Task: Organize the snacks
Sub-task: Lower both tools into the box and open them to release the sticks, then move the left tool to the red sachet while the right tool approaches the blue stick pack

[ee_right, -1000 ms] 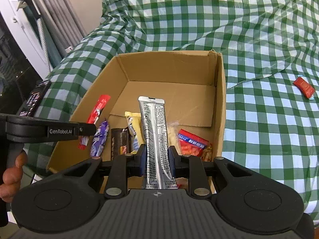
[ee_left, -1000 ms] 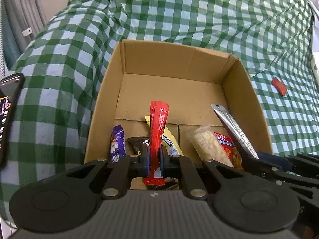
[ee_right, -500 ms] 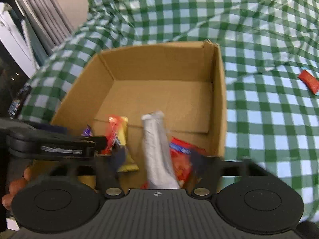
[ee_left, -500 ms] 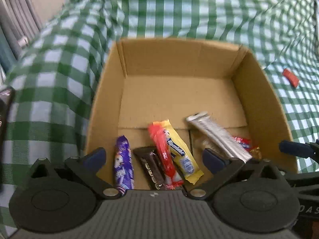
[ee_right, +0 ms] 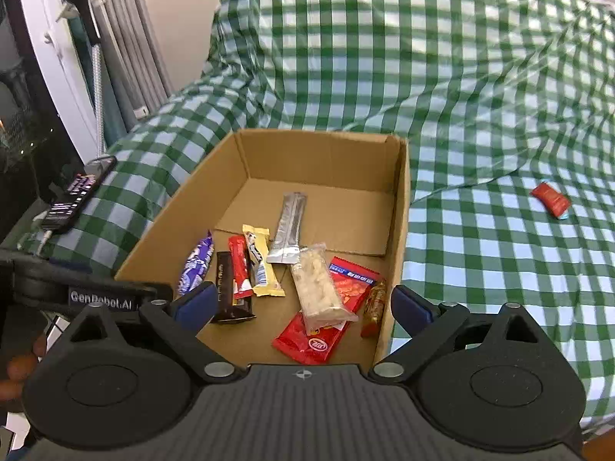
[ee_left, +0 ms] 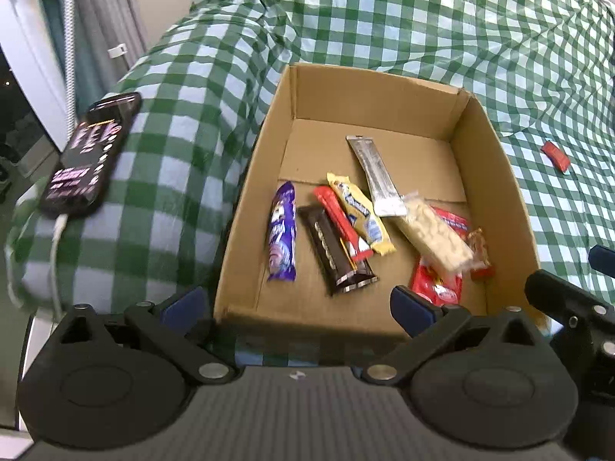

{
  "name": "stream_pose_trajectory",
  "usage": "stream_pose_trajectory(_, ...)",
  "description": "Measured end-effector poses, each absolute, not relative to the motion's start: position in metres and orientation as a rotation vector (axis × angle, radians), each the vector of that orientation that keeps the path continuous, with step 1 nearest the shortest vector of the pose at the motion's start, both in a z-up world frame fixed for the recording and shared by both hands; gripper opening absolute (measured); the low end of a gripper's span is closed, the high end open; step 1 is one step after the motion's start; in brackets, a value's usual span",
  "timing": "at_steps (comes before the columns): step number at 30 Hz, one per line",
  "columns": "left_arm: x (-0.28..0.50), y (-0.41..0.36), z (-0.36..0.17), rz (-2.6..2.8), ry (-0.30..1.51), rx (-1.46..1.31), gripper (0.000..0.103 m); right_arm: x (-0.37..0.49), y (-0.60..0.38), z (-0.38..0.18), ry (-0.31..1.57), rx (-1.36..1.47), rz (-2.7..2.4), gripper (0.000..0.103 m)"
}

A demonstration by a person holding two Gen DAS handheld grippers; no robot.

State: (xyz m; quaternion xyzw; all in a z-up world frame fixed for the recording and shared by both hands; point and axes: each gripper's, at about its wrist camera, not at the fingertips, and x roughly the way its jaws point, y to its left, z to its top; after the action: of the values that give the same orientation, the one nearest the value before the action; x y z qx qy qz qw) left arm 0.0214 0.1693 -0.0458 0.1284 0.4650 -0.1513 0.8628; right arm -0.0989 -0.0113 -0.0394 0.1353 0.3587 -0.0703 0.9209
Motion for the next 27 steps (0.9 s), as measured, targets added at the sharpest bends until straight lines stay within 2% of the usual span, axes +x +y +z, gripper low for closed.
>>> stream_pose_trajectory(14,-0.047,0.177,-0.011,-0.335,0.867,0.273,0.103,-0.162,0.015,-0.012,0.660,0.251,-0.130,0.098)
stream_pose_trajectory(27,-0.054,0.152,0.004,-0.358,0.851,0.287,0.103,-0.184,0.002,-0.005,0.595,0.264,-0.155,0.098)
